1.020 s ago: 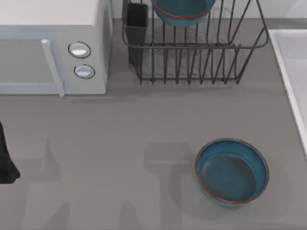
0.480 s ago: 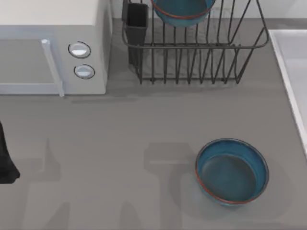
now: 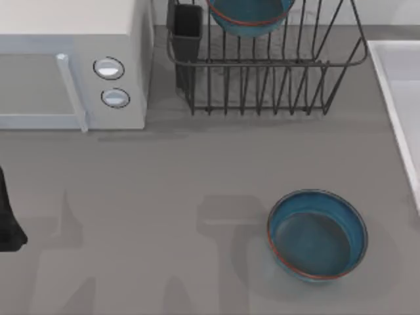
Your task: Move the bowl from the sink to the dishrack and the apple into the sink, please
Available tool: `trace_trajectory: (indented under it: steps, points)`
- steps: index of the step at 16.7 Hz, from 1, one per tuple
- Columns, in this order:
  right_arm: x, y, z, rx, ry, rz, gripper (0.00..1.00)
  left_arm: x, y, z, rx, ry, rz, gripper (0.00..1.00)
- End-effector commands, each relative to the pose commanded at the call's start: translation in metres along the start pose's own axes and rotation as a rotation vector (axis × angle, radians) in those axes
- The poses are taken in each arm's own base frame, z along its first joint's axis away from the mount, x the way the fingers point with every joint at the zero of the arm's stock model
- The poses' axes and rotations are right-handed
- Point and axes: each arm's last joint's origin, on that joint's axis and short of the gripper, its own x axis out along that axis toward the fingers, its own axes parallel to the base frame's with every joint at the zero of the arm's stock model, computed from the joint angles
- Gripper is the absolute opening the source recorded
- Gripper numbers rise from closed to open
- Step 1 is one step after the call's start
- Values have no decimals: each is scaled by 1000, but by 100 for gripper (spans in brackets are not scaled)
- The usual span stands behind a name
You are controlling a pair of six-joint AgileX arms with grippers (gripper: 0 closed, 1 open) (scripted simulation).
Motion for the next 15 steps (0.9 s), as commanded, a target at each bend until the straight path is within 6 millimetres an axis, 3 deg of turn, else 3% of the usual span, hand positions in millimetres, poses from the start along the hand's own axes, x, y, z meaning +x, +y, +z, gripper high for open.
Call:
trace_trajectory:
  steps: [4, 7, 11, 15]
  points:
    - [-3, 19, 39, -6, -3, 2, 100, 0, 0, 0, 0, 0, 0, 100]
    - [-19, 43, 76, -6, -3, 6, 100, 0, 0, 0, 0, 0, 0, 100]
    - [-62, 78, 112, 0, -5, 8, 100, 0, 0, 0, 0, 0, 0, 100]
    - [-114, 105, 117, 9, -10, 8, 100, 0, 0, 0, 0, 0, 0, 100]
